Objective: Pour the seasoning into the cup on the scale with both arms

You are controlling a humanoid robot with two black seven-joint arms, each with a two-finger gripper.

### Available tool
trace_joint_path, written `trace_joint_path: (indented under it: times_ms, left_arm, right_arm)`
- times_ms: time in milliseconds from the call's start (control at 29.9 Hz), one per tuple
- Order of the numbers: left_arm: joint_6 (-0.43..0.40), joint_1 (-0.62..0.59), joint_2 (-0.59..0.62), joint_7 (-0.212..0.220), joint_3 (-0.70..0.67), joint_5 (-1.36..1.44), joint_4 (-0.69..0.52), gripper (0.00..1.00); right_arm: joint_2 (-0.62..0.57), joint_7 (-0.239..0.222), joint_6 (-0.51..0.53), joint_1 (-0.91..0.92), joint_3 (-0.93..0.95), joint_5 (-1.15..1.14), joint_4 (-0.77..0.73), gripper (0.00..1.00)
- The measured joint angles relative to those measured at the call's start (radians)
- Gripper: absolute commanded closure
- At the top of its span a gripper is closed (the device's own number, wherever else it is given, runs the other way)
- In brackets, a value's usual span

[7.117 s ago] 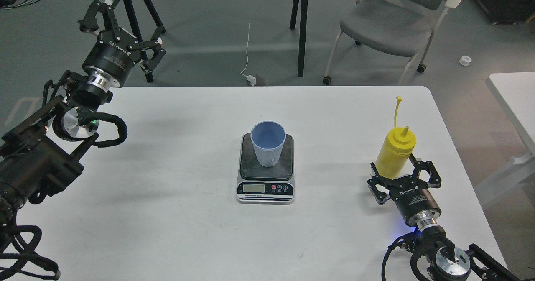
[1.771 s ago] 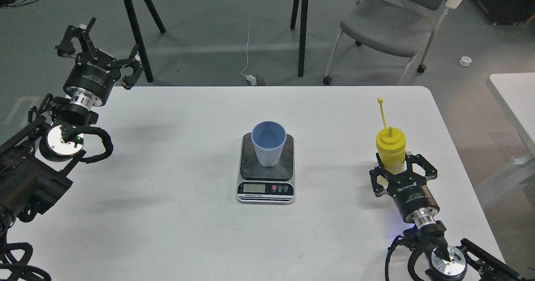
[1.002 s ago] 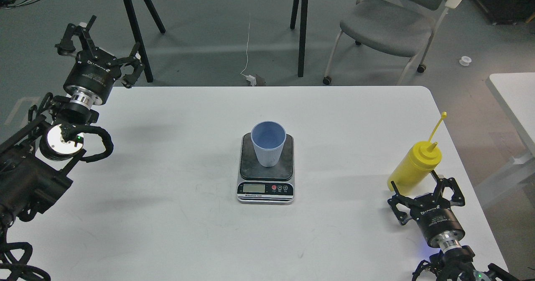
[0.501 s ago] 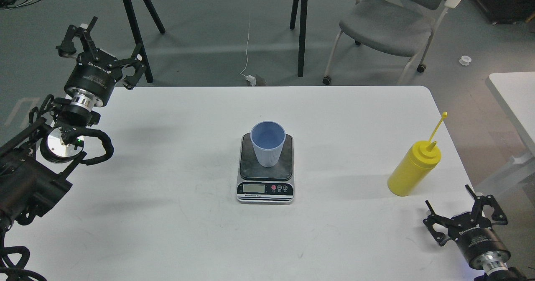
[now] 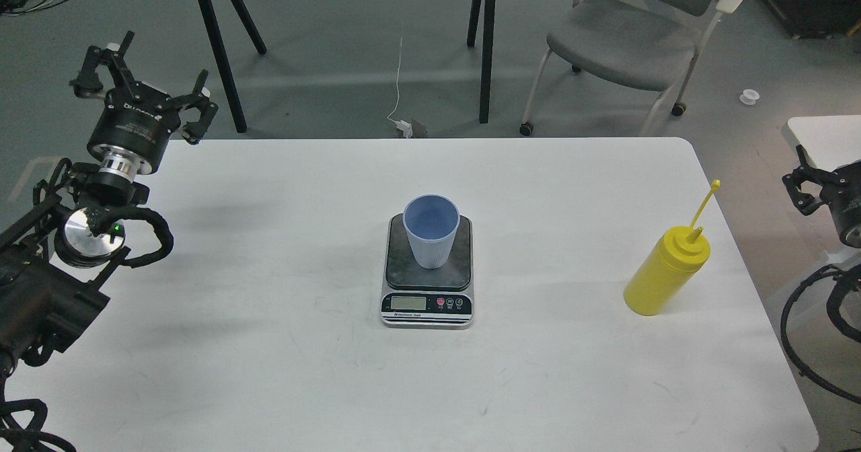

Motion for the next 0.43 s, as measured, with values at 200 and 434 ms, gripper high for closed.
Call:
trace_joint_path:
  times_ms: [200,434]
  left_arm:
    - [0.0,0.0,-0.004,0.004,0.001,0.002,0.028,0.0]
    - [0.0,0.001,-0.008,0.008,-0.001,-0.004,0.035,0.0]
  right_arm:
    - [0.067,-0.065,0.0,0.109,-0.031,0.01,-0.059,0.01]
    - [0.112,-0.059,0.0,0.137,-0.037,0.009,-0.106,0.01]
